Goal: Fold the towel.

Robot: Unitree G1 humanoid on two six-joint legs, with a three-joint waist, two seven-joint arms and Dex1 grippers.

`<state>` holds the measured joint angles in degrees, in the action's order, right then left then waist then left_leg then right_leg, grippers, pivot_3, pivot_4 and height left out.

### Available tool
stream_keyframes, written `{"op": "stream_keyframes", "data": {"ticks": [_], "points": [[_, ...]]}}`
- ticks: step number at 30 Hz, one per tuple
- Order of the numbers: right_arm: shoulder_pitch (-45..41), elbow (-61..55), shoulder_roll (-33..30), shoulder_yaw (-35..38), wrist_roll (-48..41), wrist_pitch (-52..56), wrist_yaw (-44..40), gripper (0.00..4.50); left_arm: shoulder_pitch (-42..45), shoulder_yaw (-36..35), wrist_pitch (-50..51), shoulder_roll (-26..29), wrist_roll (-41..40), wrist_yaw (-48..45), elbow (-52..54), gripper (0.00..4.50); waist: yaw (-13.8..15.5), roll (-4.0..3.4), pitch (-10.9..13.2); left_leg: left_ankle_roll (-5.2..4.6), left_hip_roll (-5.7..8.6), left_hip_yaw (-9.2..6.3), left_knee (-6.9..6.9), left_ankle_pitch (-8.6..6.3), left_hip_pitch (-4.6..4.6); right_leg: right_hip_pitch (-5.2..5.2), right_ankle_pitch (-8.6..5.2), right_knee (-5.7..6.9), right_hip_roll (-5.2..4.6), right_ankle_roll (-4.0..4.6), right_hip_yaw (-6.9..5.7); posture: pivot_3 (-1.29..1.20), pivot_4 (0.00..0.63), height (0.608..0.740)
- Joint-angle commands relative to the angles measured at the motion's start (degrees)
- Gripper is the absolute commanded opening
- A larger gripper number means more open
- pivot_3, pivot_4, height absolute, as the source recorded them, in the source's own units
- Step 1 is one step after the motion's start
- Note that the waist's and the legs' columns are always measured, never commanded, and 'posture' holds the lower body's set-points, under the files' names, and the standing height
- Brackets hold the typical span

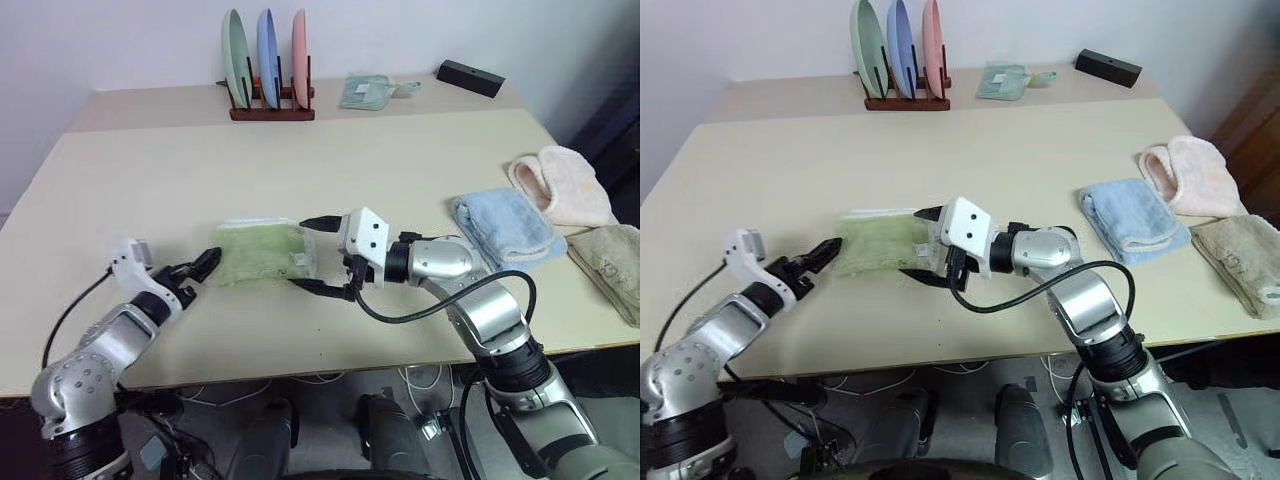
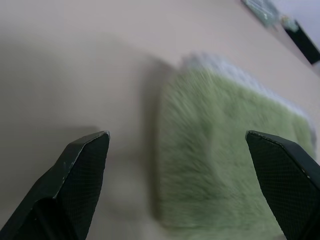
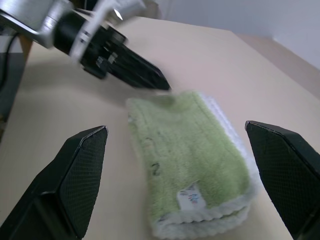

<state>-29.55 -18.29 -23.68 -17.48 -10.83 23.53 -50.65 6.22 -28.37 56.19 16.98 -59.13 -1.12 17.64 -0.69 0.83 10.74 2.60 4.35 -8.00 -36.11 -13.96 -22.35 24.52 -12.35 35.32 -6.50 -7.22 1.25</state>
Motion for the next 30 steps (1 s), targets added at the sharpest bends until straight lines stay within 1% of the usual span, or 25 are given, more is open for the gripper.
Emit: {"op": "stream_keyframes", "data": {"ticks": [1,3,4,6,8,10,11,12,13,15,17,19,20,22,25,28,30], "points": [[-0.1,-3.2,-0.4,0.3,0.0,-1.8,0.3,4.50,1.3,1.1,1.8,-3.3,-4.3,4.0,0.0,4.45,0.0,0.00,0.0,0.00,0.00,-0.01,0.00,0.00,0.00,0.00,0.00,0.00,0.00,0.00,0.00,0.00,0.150,0.736],[-0.1,-3.7,-0.6,0.6,-0.1,-1.7,0.4,4.50,1.6,2.5,2.3,-5.3,-5.0,5.9,0.5,4.45,0.0,0.00,0.0,0.00,0.00,0.00,0.00,0.00,0.01,0.00,0.00,0.00,0.00,0.00,0.00,0.00,0.150,0.736],[0.0,-3.9,-0.6,0.7,-0.1,-1.7,0.5,4.50,1.5,3.5,2.4,-6.0,-4.6,6.5,0.8,4.22,0.1,0.00,0.0,0.01,0.00,0.01,0.00,0.00,0.01,0.00,0.00,0.00,-0.01,0.00,0.00,0.00,0.150,0.736],[0.1,-4.3,-0.7,0.9,-0.1,-1.7,0.7,4.50,1.3,4.7,2.0,-7.0,-4.6,7.2,1.4,3.57,0.3,0.00,0.0,0.01,0.02,0.01,-0.01,0.00,0.01,-0.02,0.00,-0.01,-0.02,0.00,0.01,0.00,0.150,0.736],[0.1,-4.5,-0.8,0.9,-0.1,-1.6,0.9,4.50,1.1,5.6,1.7,-7.5,-4.6,7.5,1.9,2.63,0.3,0.02,0.0,0.01,0.04,0.01,-0.03,0.00,0.00,-0.05,0.00,-0.03,-0.04,0.00,0.01,0.00,0.150,0.736],[-0.2,-4.6,-0.6,0.8,-0.1,-1.4,1.0,4.50,0.9,6.5,1.0,-7.8,-4.2,7.7,2.3,1.55,0.3,0.02,0.0,0.01,0.04,0.01,-0.03,0.00,0.00,-0.05,0.00,-0.03,-0.04,0.00,0.00,0.00,0.150,0.736],[-0.4,-4.6,-0.6,0.7,-0.1,-1.3,1.1,4.50,0.8,6.9,0.7,-7.9,-3.9,7.7,2.5,1.12,0.2,0.02,0.0,0.01,0.04,0.01,-0.03,0.00,0.00,-0.05,0.00,-0.03,-0.04,0.01,0.00,0.00,0.150,0.736],[-0.6,-4.5,-0.6,0.6,-0.1,-1.3,1.1,4.50,0.7,7.2,0.4,-8.1,-3.9,8.0,2.6,0.52,0.1,0.02,0.0,0.01,0.04,0.01,-0.02,0.00,0.00,-0.05,0.00,-0.03,-0.04,0.01,0.00,0.00,0.150,0.736],[-0.9,-4.4,-0.6,0.4,0.1,-1.4,1.0,4.50,0.6,7.3,0.3,-8.4,-4.2,8.4,2.8,0.06,0.1,0.02,0.0,0.01,0.03,0.01,-0.02,0.00,0.00,-0.05,0.00,-0.03,-0.04,0.01,0.00,0.00,0.150,0.736],[-1.4,-4.4,-0.7,0.0,0.6,-1.8,0.8,4.50,0.5,8.7,0.2,-8.5,-3.8,8.6,4.1,0.02,0.1,0.02,0.0,0.01,0.03,0.01,-0.01,0.00,0.00,-0.04,0.00,-0.03,-0.03,0.01,0.00,0.00,0.150,0.736],[-1.7,-4.5,-0.5,-0.2,0.7,-1.7,0.9,4.50,1.6,8.0,-3.1,-9.5,-3.0,9.2,5.7,0.02,0.2,0.02,0.0,0.01,0.03,0.01,-0.02,0.00,0.00,-0.04,0.00,-0.04,-0.04,0.01,0.00,0.00,0.150,0.736],[-1.8,-4.6,-0.5,-0.3,0.7,-1.6,0.9,4.50,5.0,4.2,-8.8,-9.9,-1.6,11.6,5.5,0.02,0.3,0.03,0.0,0.01,0.03,0.01,-0.02,0.01,-0.01,-0.05,0.00,-0.05,-0.04,0.01,0.00,0.00,0.150,0.736],[-1.8,-4.6,-0.6,-0.3,0.8,-1.6,0.9,4.50,7.2,1.6,-12.0,-9.1,-0.1,13.4,4.2,0.02,0.3,0.09,0.0,0.03,0.03,0.00,-0.02,0.01,-0.01,-0.05,0.00,-0.05,-0.03,0.01,0.00,0.00,0.150,0.736],[-1.8,-4.6,-0.8,-0.4,1.2,-1.7,0.9,4.50,10.4,-2.8,-16.5,-7.1,1.7,16.1,1.6,0.02,0.1,0.09,0.0,0.07,0.00,-0.01,-0.02,0.04,-0.01,-0.04,0.01,-0.06,0.02,0.03,-0.02,0.00,0.150,0.736],[-1.8,-4.5,-1.3,-0.8,2.2,-2.7,0.6,4.50,14.5,-10.5,-24.3,-2.6,5.2,19.9,-2.1,0.02,-0.3,0.09,0.0,0.07,-0.01,0.06,0.07,0.04,0.02,0.02,0.01,-0.07,0.02,0.03,0.01,0.00,0.150,0.736],[-1.6,-4.6,-1.5,-0.8,2.2,-3.2,0.6,4.50,15.0,-15.8,-29.7,0.6,8.0,21.4,-6.2,0.02,-0.1,0.09,0.0,0.19,-0.01,0.05,0.08,-0.03,0.02,0.05,0.01,-0.08,0.03,0.02,0.01,0.00,0.150,0.736],[-1.4,-4.5,-1.4,-0.9,2.3,-3.5,0.6,4.50,14.2,-18.6,-32.2,0.9,8.7,22.7,-8.8,0.02,0.1,0.12,0.0,0.22,0.00,0.05,0.04,-0.05,-0.01,0.04,0.01,-0.09,0.03,0.01,0.01,0.00,0.150,0.736]]}}
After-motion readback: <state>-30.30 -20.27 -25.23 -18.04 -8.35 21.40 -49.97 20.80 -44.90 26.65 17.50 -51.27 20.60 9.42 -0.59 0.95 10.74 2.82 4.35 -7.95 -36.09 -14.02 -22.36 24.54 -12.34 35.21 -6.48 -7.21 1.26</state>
